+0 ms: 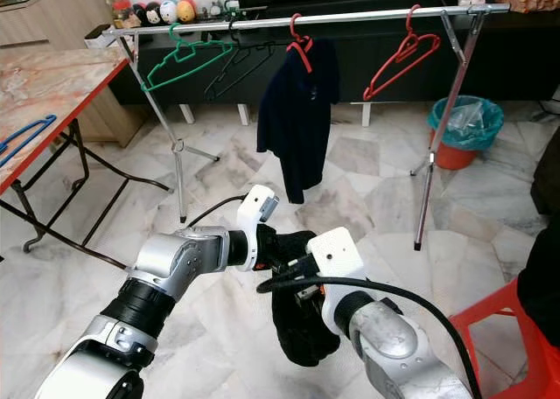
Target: Hang hanger
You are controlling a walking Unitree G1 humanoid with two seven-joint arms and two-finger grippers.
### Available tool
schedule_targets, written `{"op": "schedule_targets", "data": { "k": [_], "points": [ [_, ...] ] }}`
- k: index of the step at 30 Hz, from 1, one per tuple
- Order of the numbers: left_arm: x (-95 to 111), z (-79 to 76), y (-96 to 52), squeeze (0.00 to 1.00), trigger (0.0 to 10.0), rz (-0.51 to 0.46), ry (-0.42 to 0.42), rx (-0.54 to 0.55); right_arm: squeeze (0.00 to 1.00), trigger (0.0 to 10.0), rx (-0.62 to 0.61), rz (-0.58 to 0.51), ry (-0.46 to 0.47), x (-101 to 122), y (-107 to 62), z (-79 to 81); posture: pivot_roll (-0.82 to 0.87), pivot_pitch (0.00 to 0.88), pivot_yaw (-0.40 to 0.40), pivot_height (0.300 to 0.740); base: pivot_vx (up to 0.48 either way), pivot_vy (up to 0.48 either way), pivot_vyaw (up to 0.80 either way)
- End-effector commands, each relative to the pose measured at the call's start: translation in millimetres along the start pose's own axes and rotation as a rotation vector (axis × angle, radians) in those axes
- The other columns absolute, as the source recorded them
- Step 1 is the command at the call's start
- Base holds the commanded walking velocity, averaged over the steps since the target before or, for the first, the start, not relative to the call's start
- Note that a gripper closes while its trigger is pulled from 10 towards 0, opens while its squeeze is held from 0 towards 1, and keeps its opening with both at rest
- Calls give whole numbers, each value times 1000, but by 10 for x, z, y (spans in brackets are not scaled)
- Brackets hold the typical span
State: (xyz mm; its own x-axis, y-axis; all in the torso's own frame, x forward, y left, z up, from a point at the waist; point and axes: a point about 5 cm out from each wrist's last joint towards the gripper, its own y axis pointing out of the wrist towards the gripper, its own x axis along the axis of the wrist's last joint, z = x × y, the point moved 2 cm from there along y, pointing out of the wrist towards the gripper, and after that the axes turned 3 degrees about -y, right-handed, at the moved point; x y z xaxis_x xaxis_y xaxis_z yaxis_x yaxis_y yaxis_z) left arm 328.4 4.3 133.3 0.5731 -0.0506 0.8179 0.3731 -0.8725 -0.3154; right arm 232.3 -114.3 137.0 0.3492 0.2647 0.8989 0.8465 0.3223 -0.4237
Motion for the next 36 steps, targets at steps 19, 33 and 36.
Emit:
{"op": "schedule_targets", "data": {
  "k": [19, 33, 36],
  "points": [
    [95, 24, -14, 0, 10000, -39, 16, 14, 0, 10000, 49, 30, -20, -35, 47, 197, -127, 66, 144, 740, 0, 0, 0],
    [154, 85, -85, 0, 10000, -71, 15, 47, 0, 10000, 67, -5, -57, 74, 29, 154, -103, 62, 117, 740, 0, 0, 0],
    [155, 94, -91, 0, 10000, -74, 13, 50, 0, 10000, 82, -16, -62, 110, 20, 173, -105, 63, 114, 740, 0, 0, 0]
  ]
}}
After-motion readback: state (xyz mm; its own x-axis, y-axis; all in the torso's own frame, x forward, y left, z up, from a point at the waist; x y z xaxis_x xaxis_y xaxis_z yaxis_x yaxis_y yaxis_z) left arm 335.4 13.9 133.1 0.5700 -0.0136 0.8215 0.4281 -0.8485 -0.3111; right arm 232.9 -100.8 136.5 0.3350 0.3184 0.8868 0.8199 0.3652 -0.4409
